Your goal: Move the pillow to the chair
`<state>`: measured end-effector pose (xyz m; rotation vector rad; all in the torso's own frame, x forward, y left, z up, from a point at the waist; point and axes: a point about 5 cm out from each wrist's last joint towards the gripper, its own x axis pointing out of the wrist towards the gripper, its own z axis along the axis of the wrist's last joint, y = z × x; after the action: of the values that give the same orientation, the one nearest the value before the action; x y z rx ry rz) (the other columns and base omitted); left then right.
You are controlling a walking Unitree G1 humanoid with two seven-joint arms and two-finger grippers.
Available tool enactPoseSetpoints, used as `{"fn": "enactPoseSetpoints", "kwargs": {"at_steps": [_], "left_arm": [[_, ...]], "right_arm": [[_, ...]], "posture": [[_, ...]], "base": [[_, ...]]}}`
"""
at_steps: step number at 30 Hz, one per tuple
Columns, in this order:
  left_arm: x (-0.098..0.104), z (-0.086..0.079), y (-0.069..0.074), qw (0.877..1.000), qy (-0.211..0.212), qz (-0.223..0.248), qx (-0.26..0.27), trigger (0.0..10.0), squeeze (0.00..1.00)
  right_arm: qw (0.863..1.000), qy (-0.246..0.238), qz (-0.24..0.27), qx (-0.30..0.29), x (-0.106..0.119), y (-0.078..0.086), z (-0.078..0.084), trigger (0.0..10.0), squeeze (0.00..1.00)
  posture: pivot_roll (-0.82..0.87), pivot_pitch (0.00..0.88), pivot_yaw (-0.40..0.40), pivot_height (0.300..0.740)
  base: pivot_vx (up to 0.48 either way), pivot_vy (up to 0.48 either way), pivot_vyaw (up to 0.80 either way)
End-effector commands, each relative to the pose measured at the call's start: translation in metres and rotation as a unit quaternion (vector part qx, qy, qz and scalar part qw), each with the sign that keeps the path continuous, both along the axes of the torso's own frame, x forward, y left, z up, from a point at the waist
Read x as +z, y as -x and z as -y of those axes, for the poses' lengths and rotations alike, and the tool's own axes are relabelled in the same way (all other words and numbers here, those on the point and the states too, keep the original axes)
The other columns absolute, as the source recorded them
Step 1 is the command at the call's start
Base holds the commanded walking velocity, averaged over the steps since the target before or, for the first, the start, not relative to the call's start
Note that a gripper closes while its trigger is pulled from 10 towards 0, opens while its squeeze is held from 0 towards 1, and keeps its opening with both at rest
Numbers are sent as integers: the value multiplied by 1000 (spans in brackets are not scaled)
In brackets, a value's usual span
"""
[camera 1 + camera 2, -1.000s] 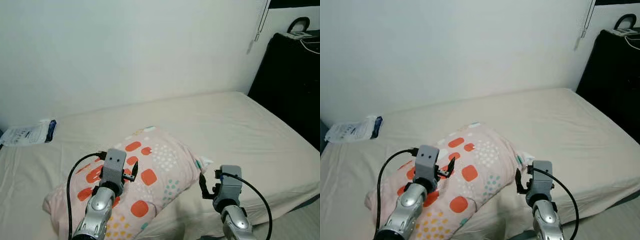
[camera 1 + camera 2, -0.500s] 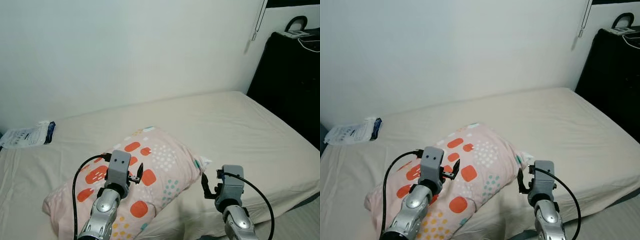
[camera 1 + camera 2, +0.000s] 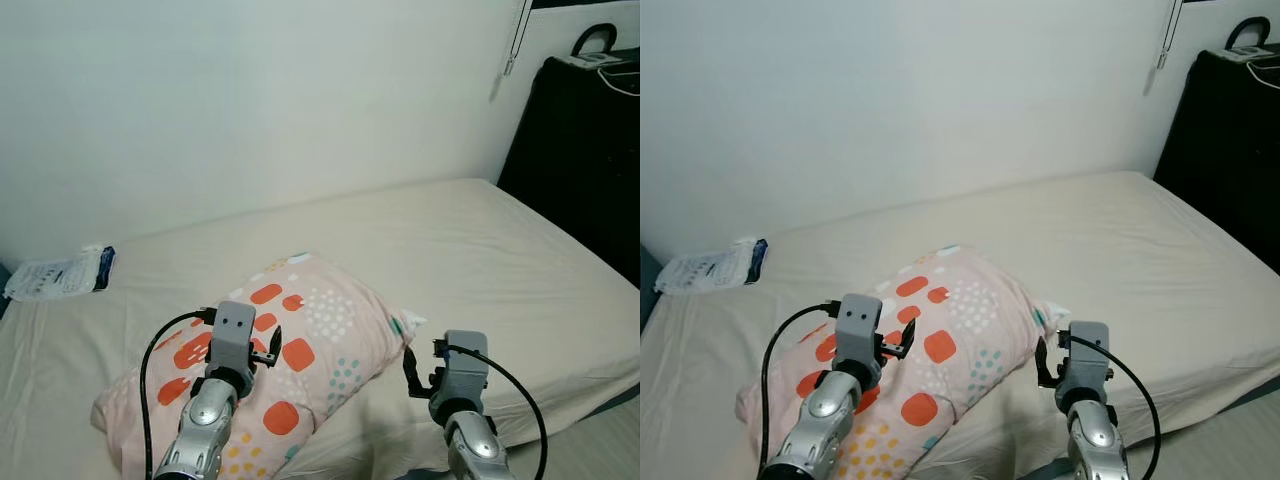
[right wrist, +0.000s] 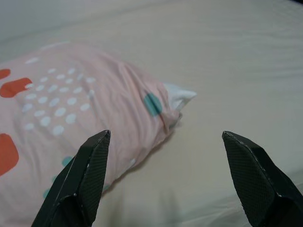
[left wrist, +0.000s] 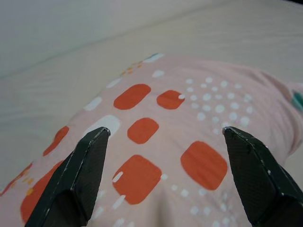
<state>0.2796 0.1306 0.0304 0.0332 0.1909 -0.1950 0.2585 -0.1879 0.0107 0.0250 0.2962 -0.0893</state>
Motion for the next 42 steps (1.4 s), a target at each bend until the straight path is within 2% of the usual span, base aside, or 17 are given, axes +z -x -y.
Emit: {"fn": "enactPoseSetpoints", "kwargs": {"at_steps": [1,6,14,18,19,23,32,34,35,36,40,42], "left_arm": [[-7,-9,2,1000,-5,-20,10,10000,0],[-8,-13,5,999,-8,-22,22,10000,0],[-12,-15,15,999,-18,-21,15,10000,0],[-10,-18,16,999,-38,-8,3,10000,0],[-10,-18,16,999,-38,-8,3,10000,0],[-1,-22,21,1000,-19,10,-3,10000,0],[0,-23,27,999,-26,8,-18,10000,0],[1,-23,24,1000,-24,9,-15,10000,0],[2,-20,5,1000,-15,8,9,10000,0],[2,-18,-2,1000,-12,6,19,10000,0],[3,-16,-8,1000,-12,6,20,10000,0],[10,-11,-13,1000,-14,16,-7,10000,0]], "right_arm": [[1000,-2,-12,-2,-3,-2,-2,10000,0],[1000,-4,0,2,2,-9,-2,10000,0],[1000,-9,-11,9,-2,-9,-4,10000,0],[1000,-12,-18,17,-7,-1,-4,10000,0],[1000,-12,-18,17,-7,-1,-4,10000,0],[999,-12,-15,32,-8,16,2,10000,0],[999,-17,-14,29,-10,24,2,10000,0],[999,-22,-12,26,-10,20,1,10000,0],[999,-28,-13,14,-10,3,-3,10000,0],[999,-31,-14,11,-10,-4,-6,10000,0],[999,-29,-14,12,-8,-9,-8,10000,0],[999,-29,0,26,2,-16,-9,10000,0]], "posture": [[5,0,70,740],[29,0,40,740],[46,0,35,740],[53,0,24,740],[53,0,24,740],[39,0,34,740],[29,0,46,740],[24,0,49,740],[34,0,46,740],[34,0,46,740],[29,0,51,740],[23,0,57,740]], "base": [[0,0,0],[0,0,0],[0,0,0],[0,0,0],[0,0,0],[0,0,0],[0,0,0],[0,0,0],[0,0,0],[0,0,0],[0,0,0],[0,0,0]]}}
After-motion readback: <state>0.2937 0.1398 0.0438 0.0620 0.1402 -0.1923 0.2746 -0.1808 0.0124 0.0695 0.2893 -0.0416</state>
